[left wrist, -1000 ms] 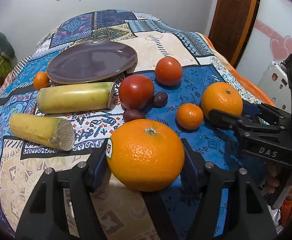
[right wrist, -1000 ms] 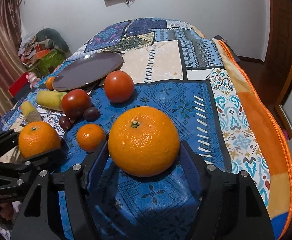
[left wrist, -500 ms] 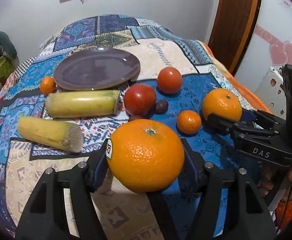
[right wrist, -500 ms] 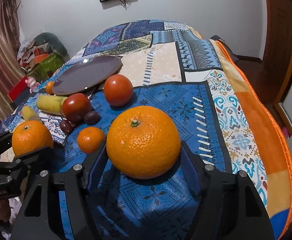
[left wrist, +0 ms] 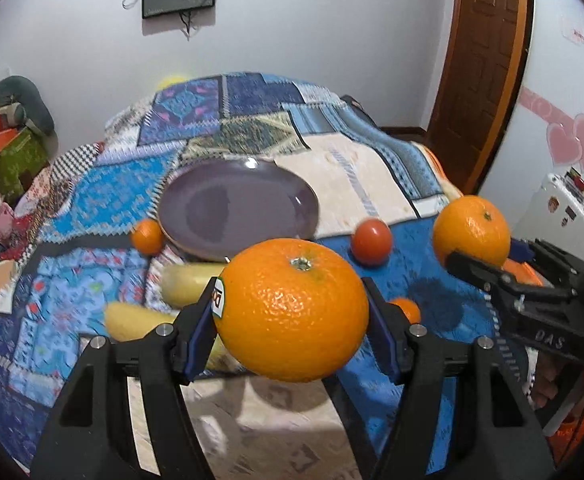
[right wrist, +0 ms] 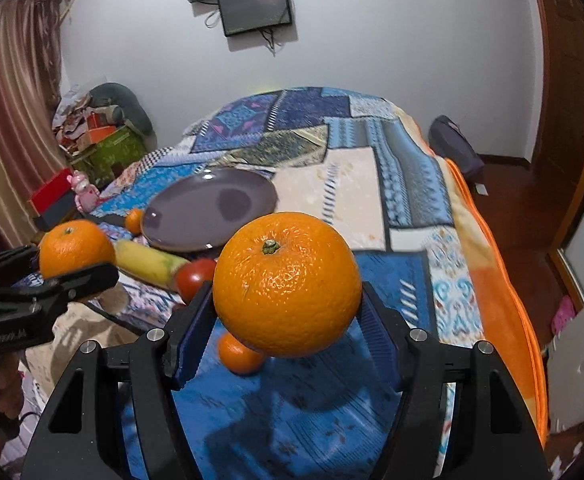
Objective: Organize fruits
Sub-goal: 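Lift the oranges and carry them over the purple plate with both grippers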
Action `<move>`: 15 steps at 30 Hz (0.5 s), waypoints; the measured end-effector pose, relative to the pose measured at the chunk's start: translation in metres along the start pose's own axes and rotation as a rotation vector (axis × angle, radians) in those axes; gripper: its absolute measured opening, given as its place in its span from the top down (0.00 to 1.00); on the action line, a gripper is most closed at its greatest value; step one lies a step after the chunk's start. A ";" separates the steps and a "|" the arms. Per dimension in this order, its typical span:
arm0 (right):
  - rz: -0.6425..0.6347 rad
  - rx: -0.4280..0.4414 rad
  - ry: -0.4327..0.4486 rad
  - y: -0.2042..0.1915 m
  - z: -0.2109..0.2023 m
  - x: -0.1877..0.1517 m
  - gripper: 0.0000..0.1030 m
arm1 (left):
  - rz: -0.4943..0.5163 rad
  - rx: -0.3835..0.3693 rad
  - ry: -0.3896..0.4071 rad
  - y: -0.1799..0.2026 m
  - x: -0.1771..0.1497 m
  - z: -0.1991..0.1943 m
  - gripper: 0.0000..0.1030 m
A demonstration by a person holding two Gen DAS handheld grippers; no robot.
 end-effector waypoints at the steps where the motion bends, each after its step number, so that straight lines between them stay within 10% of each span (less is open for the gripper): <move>1: -0.008 0.000 0.004 -0.002 0.002 0.003 0.36 | -0.003 0.004 0.009 -0.004 0.005 -0.002 0.36; 15: -0.079 0.046 0.043 -0.040 0.033 0.049 0.36 | -0.022 0.063 0.064 -0.047 0.058 -0.002 0.36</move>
Point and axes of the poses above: each gripper's, at about its wrist camera, not at the fingertips, and z roughly the way its jaws point, y to its right, x to its top, the point moved 6 cm from there along z, roughly the way its jaws point, and after that the axes turned 1 degree about -y, right-handed, at the moved point
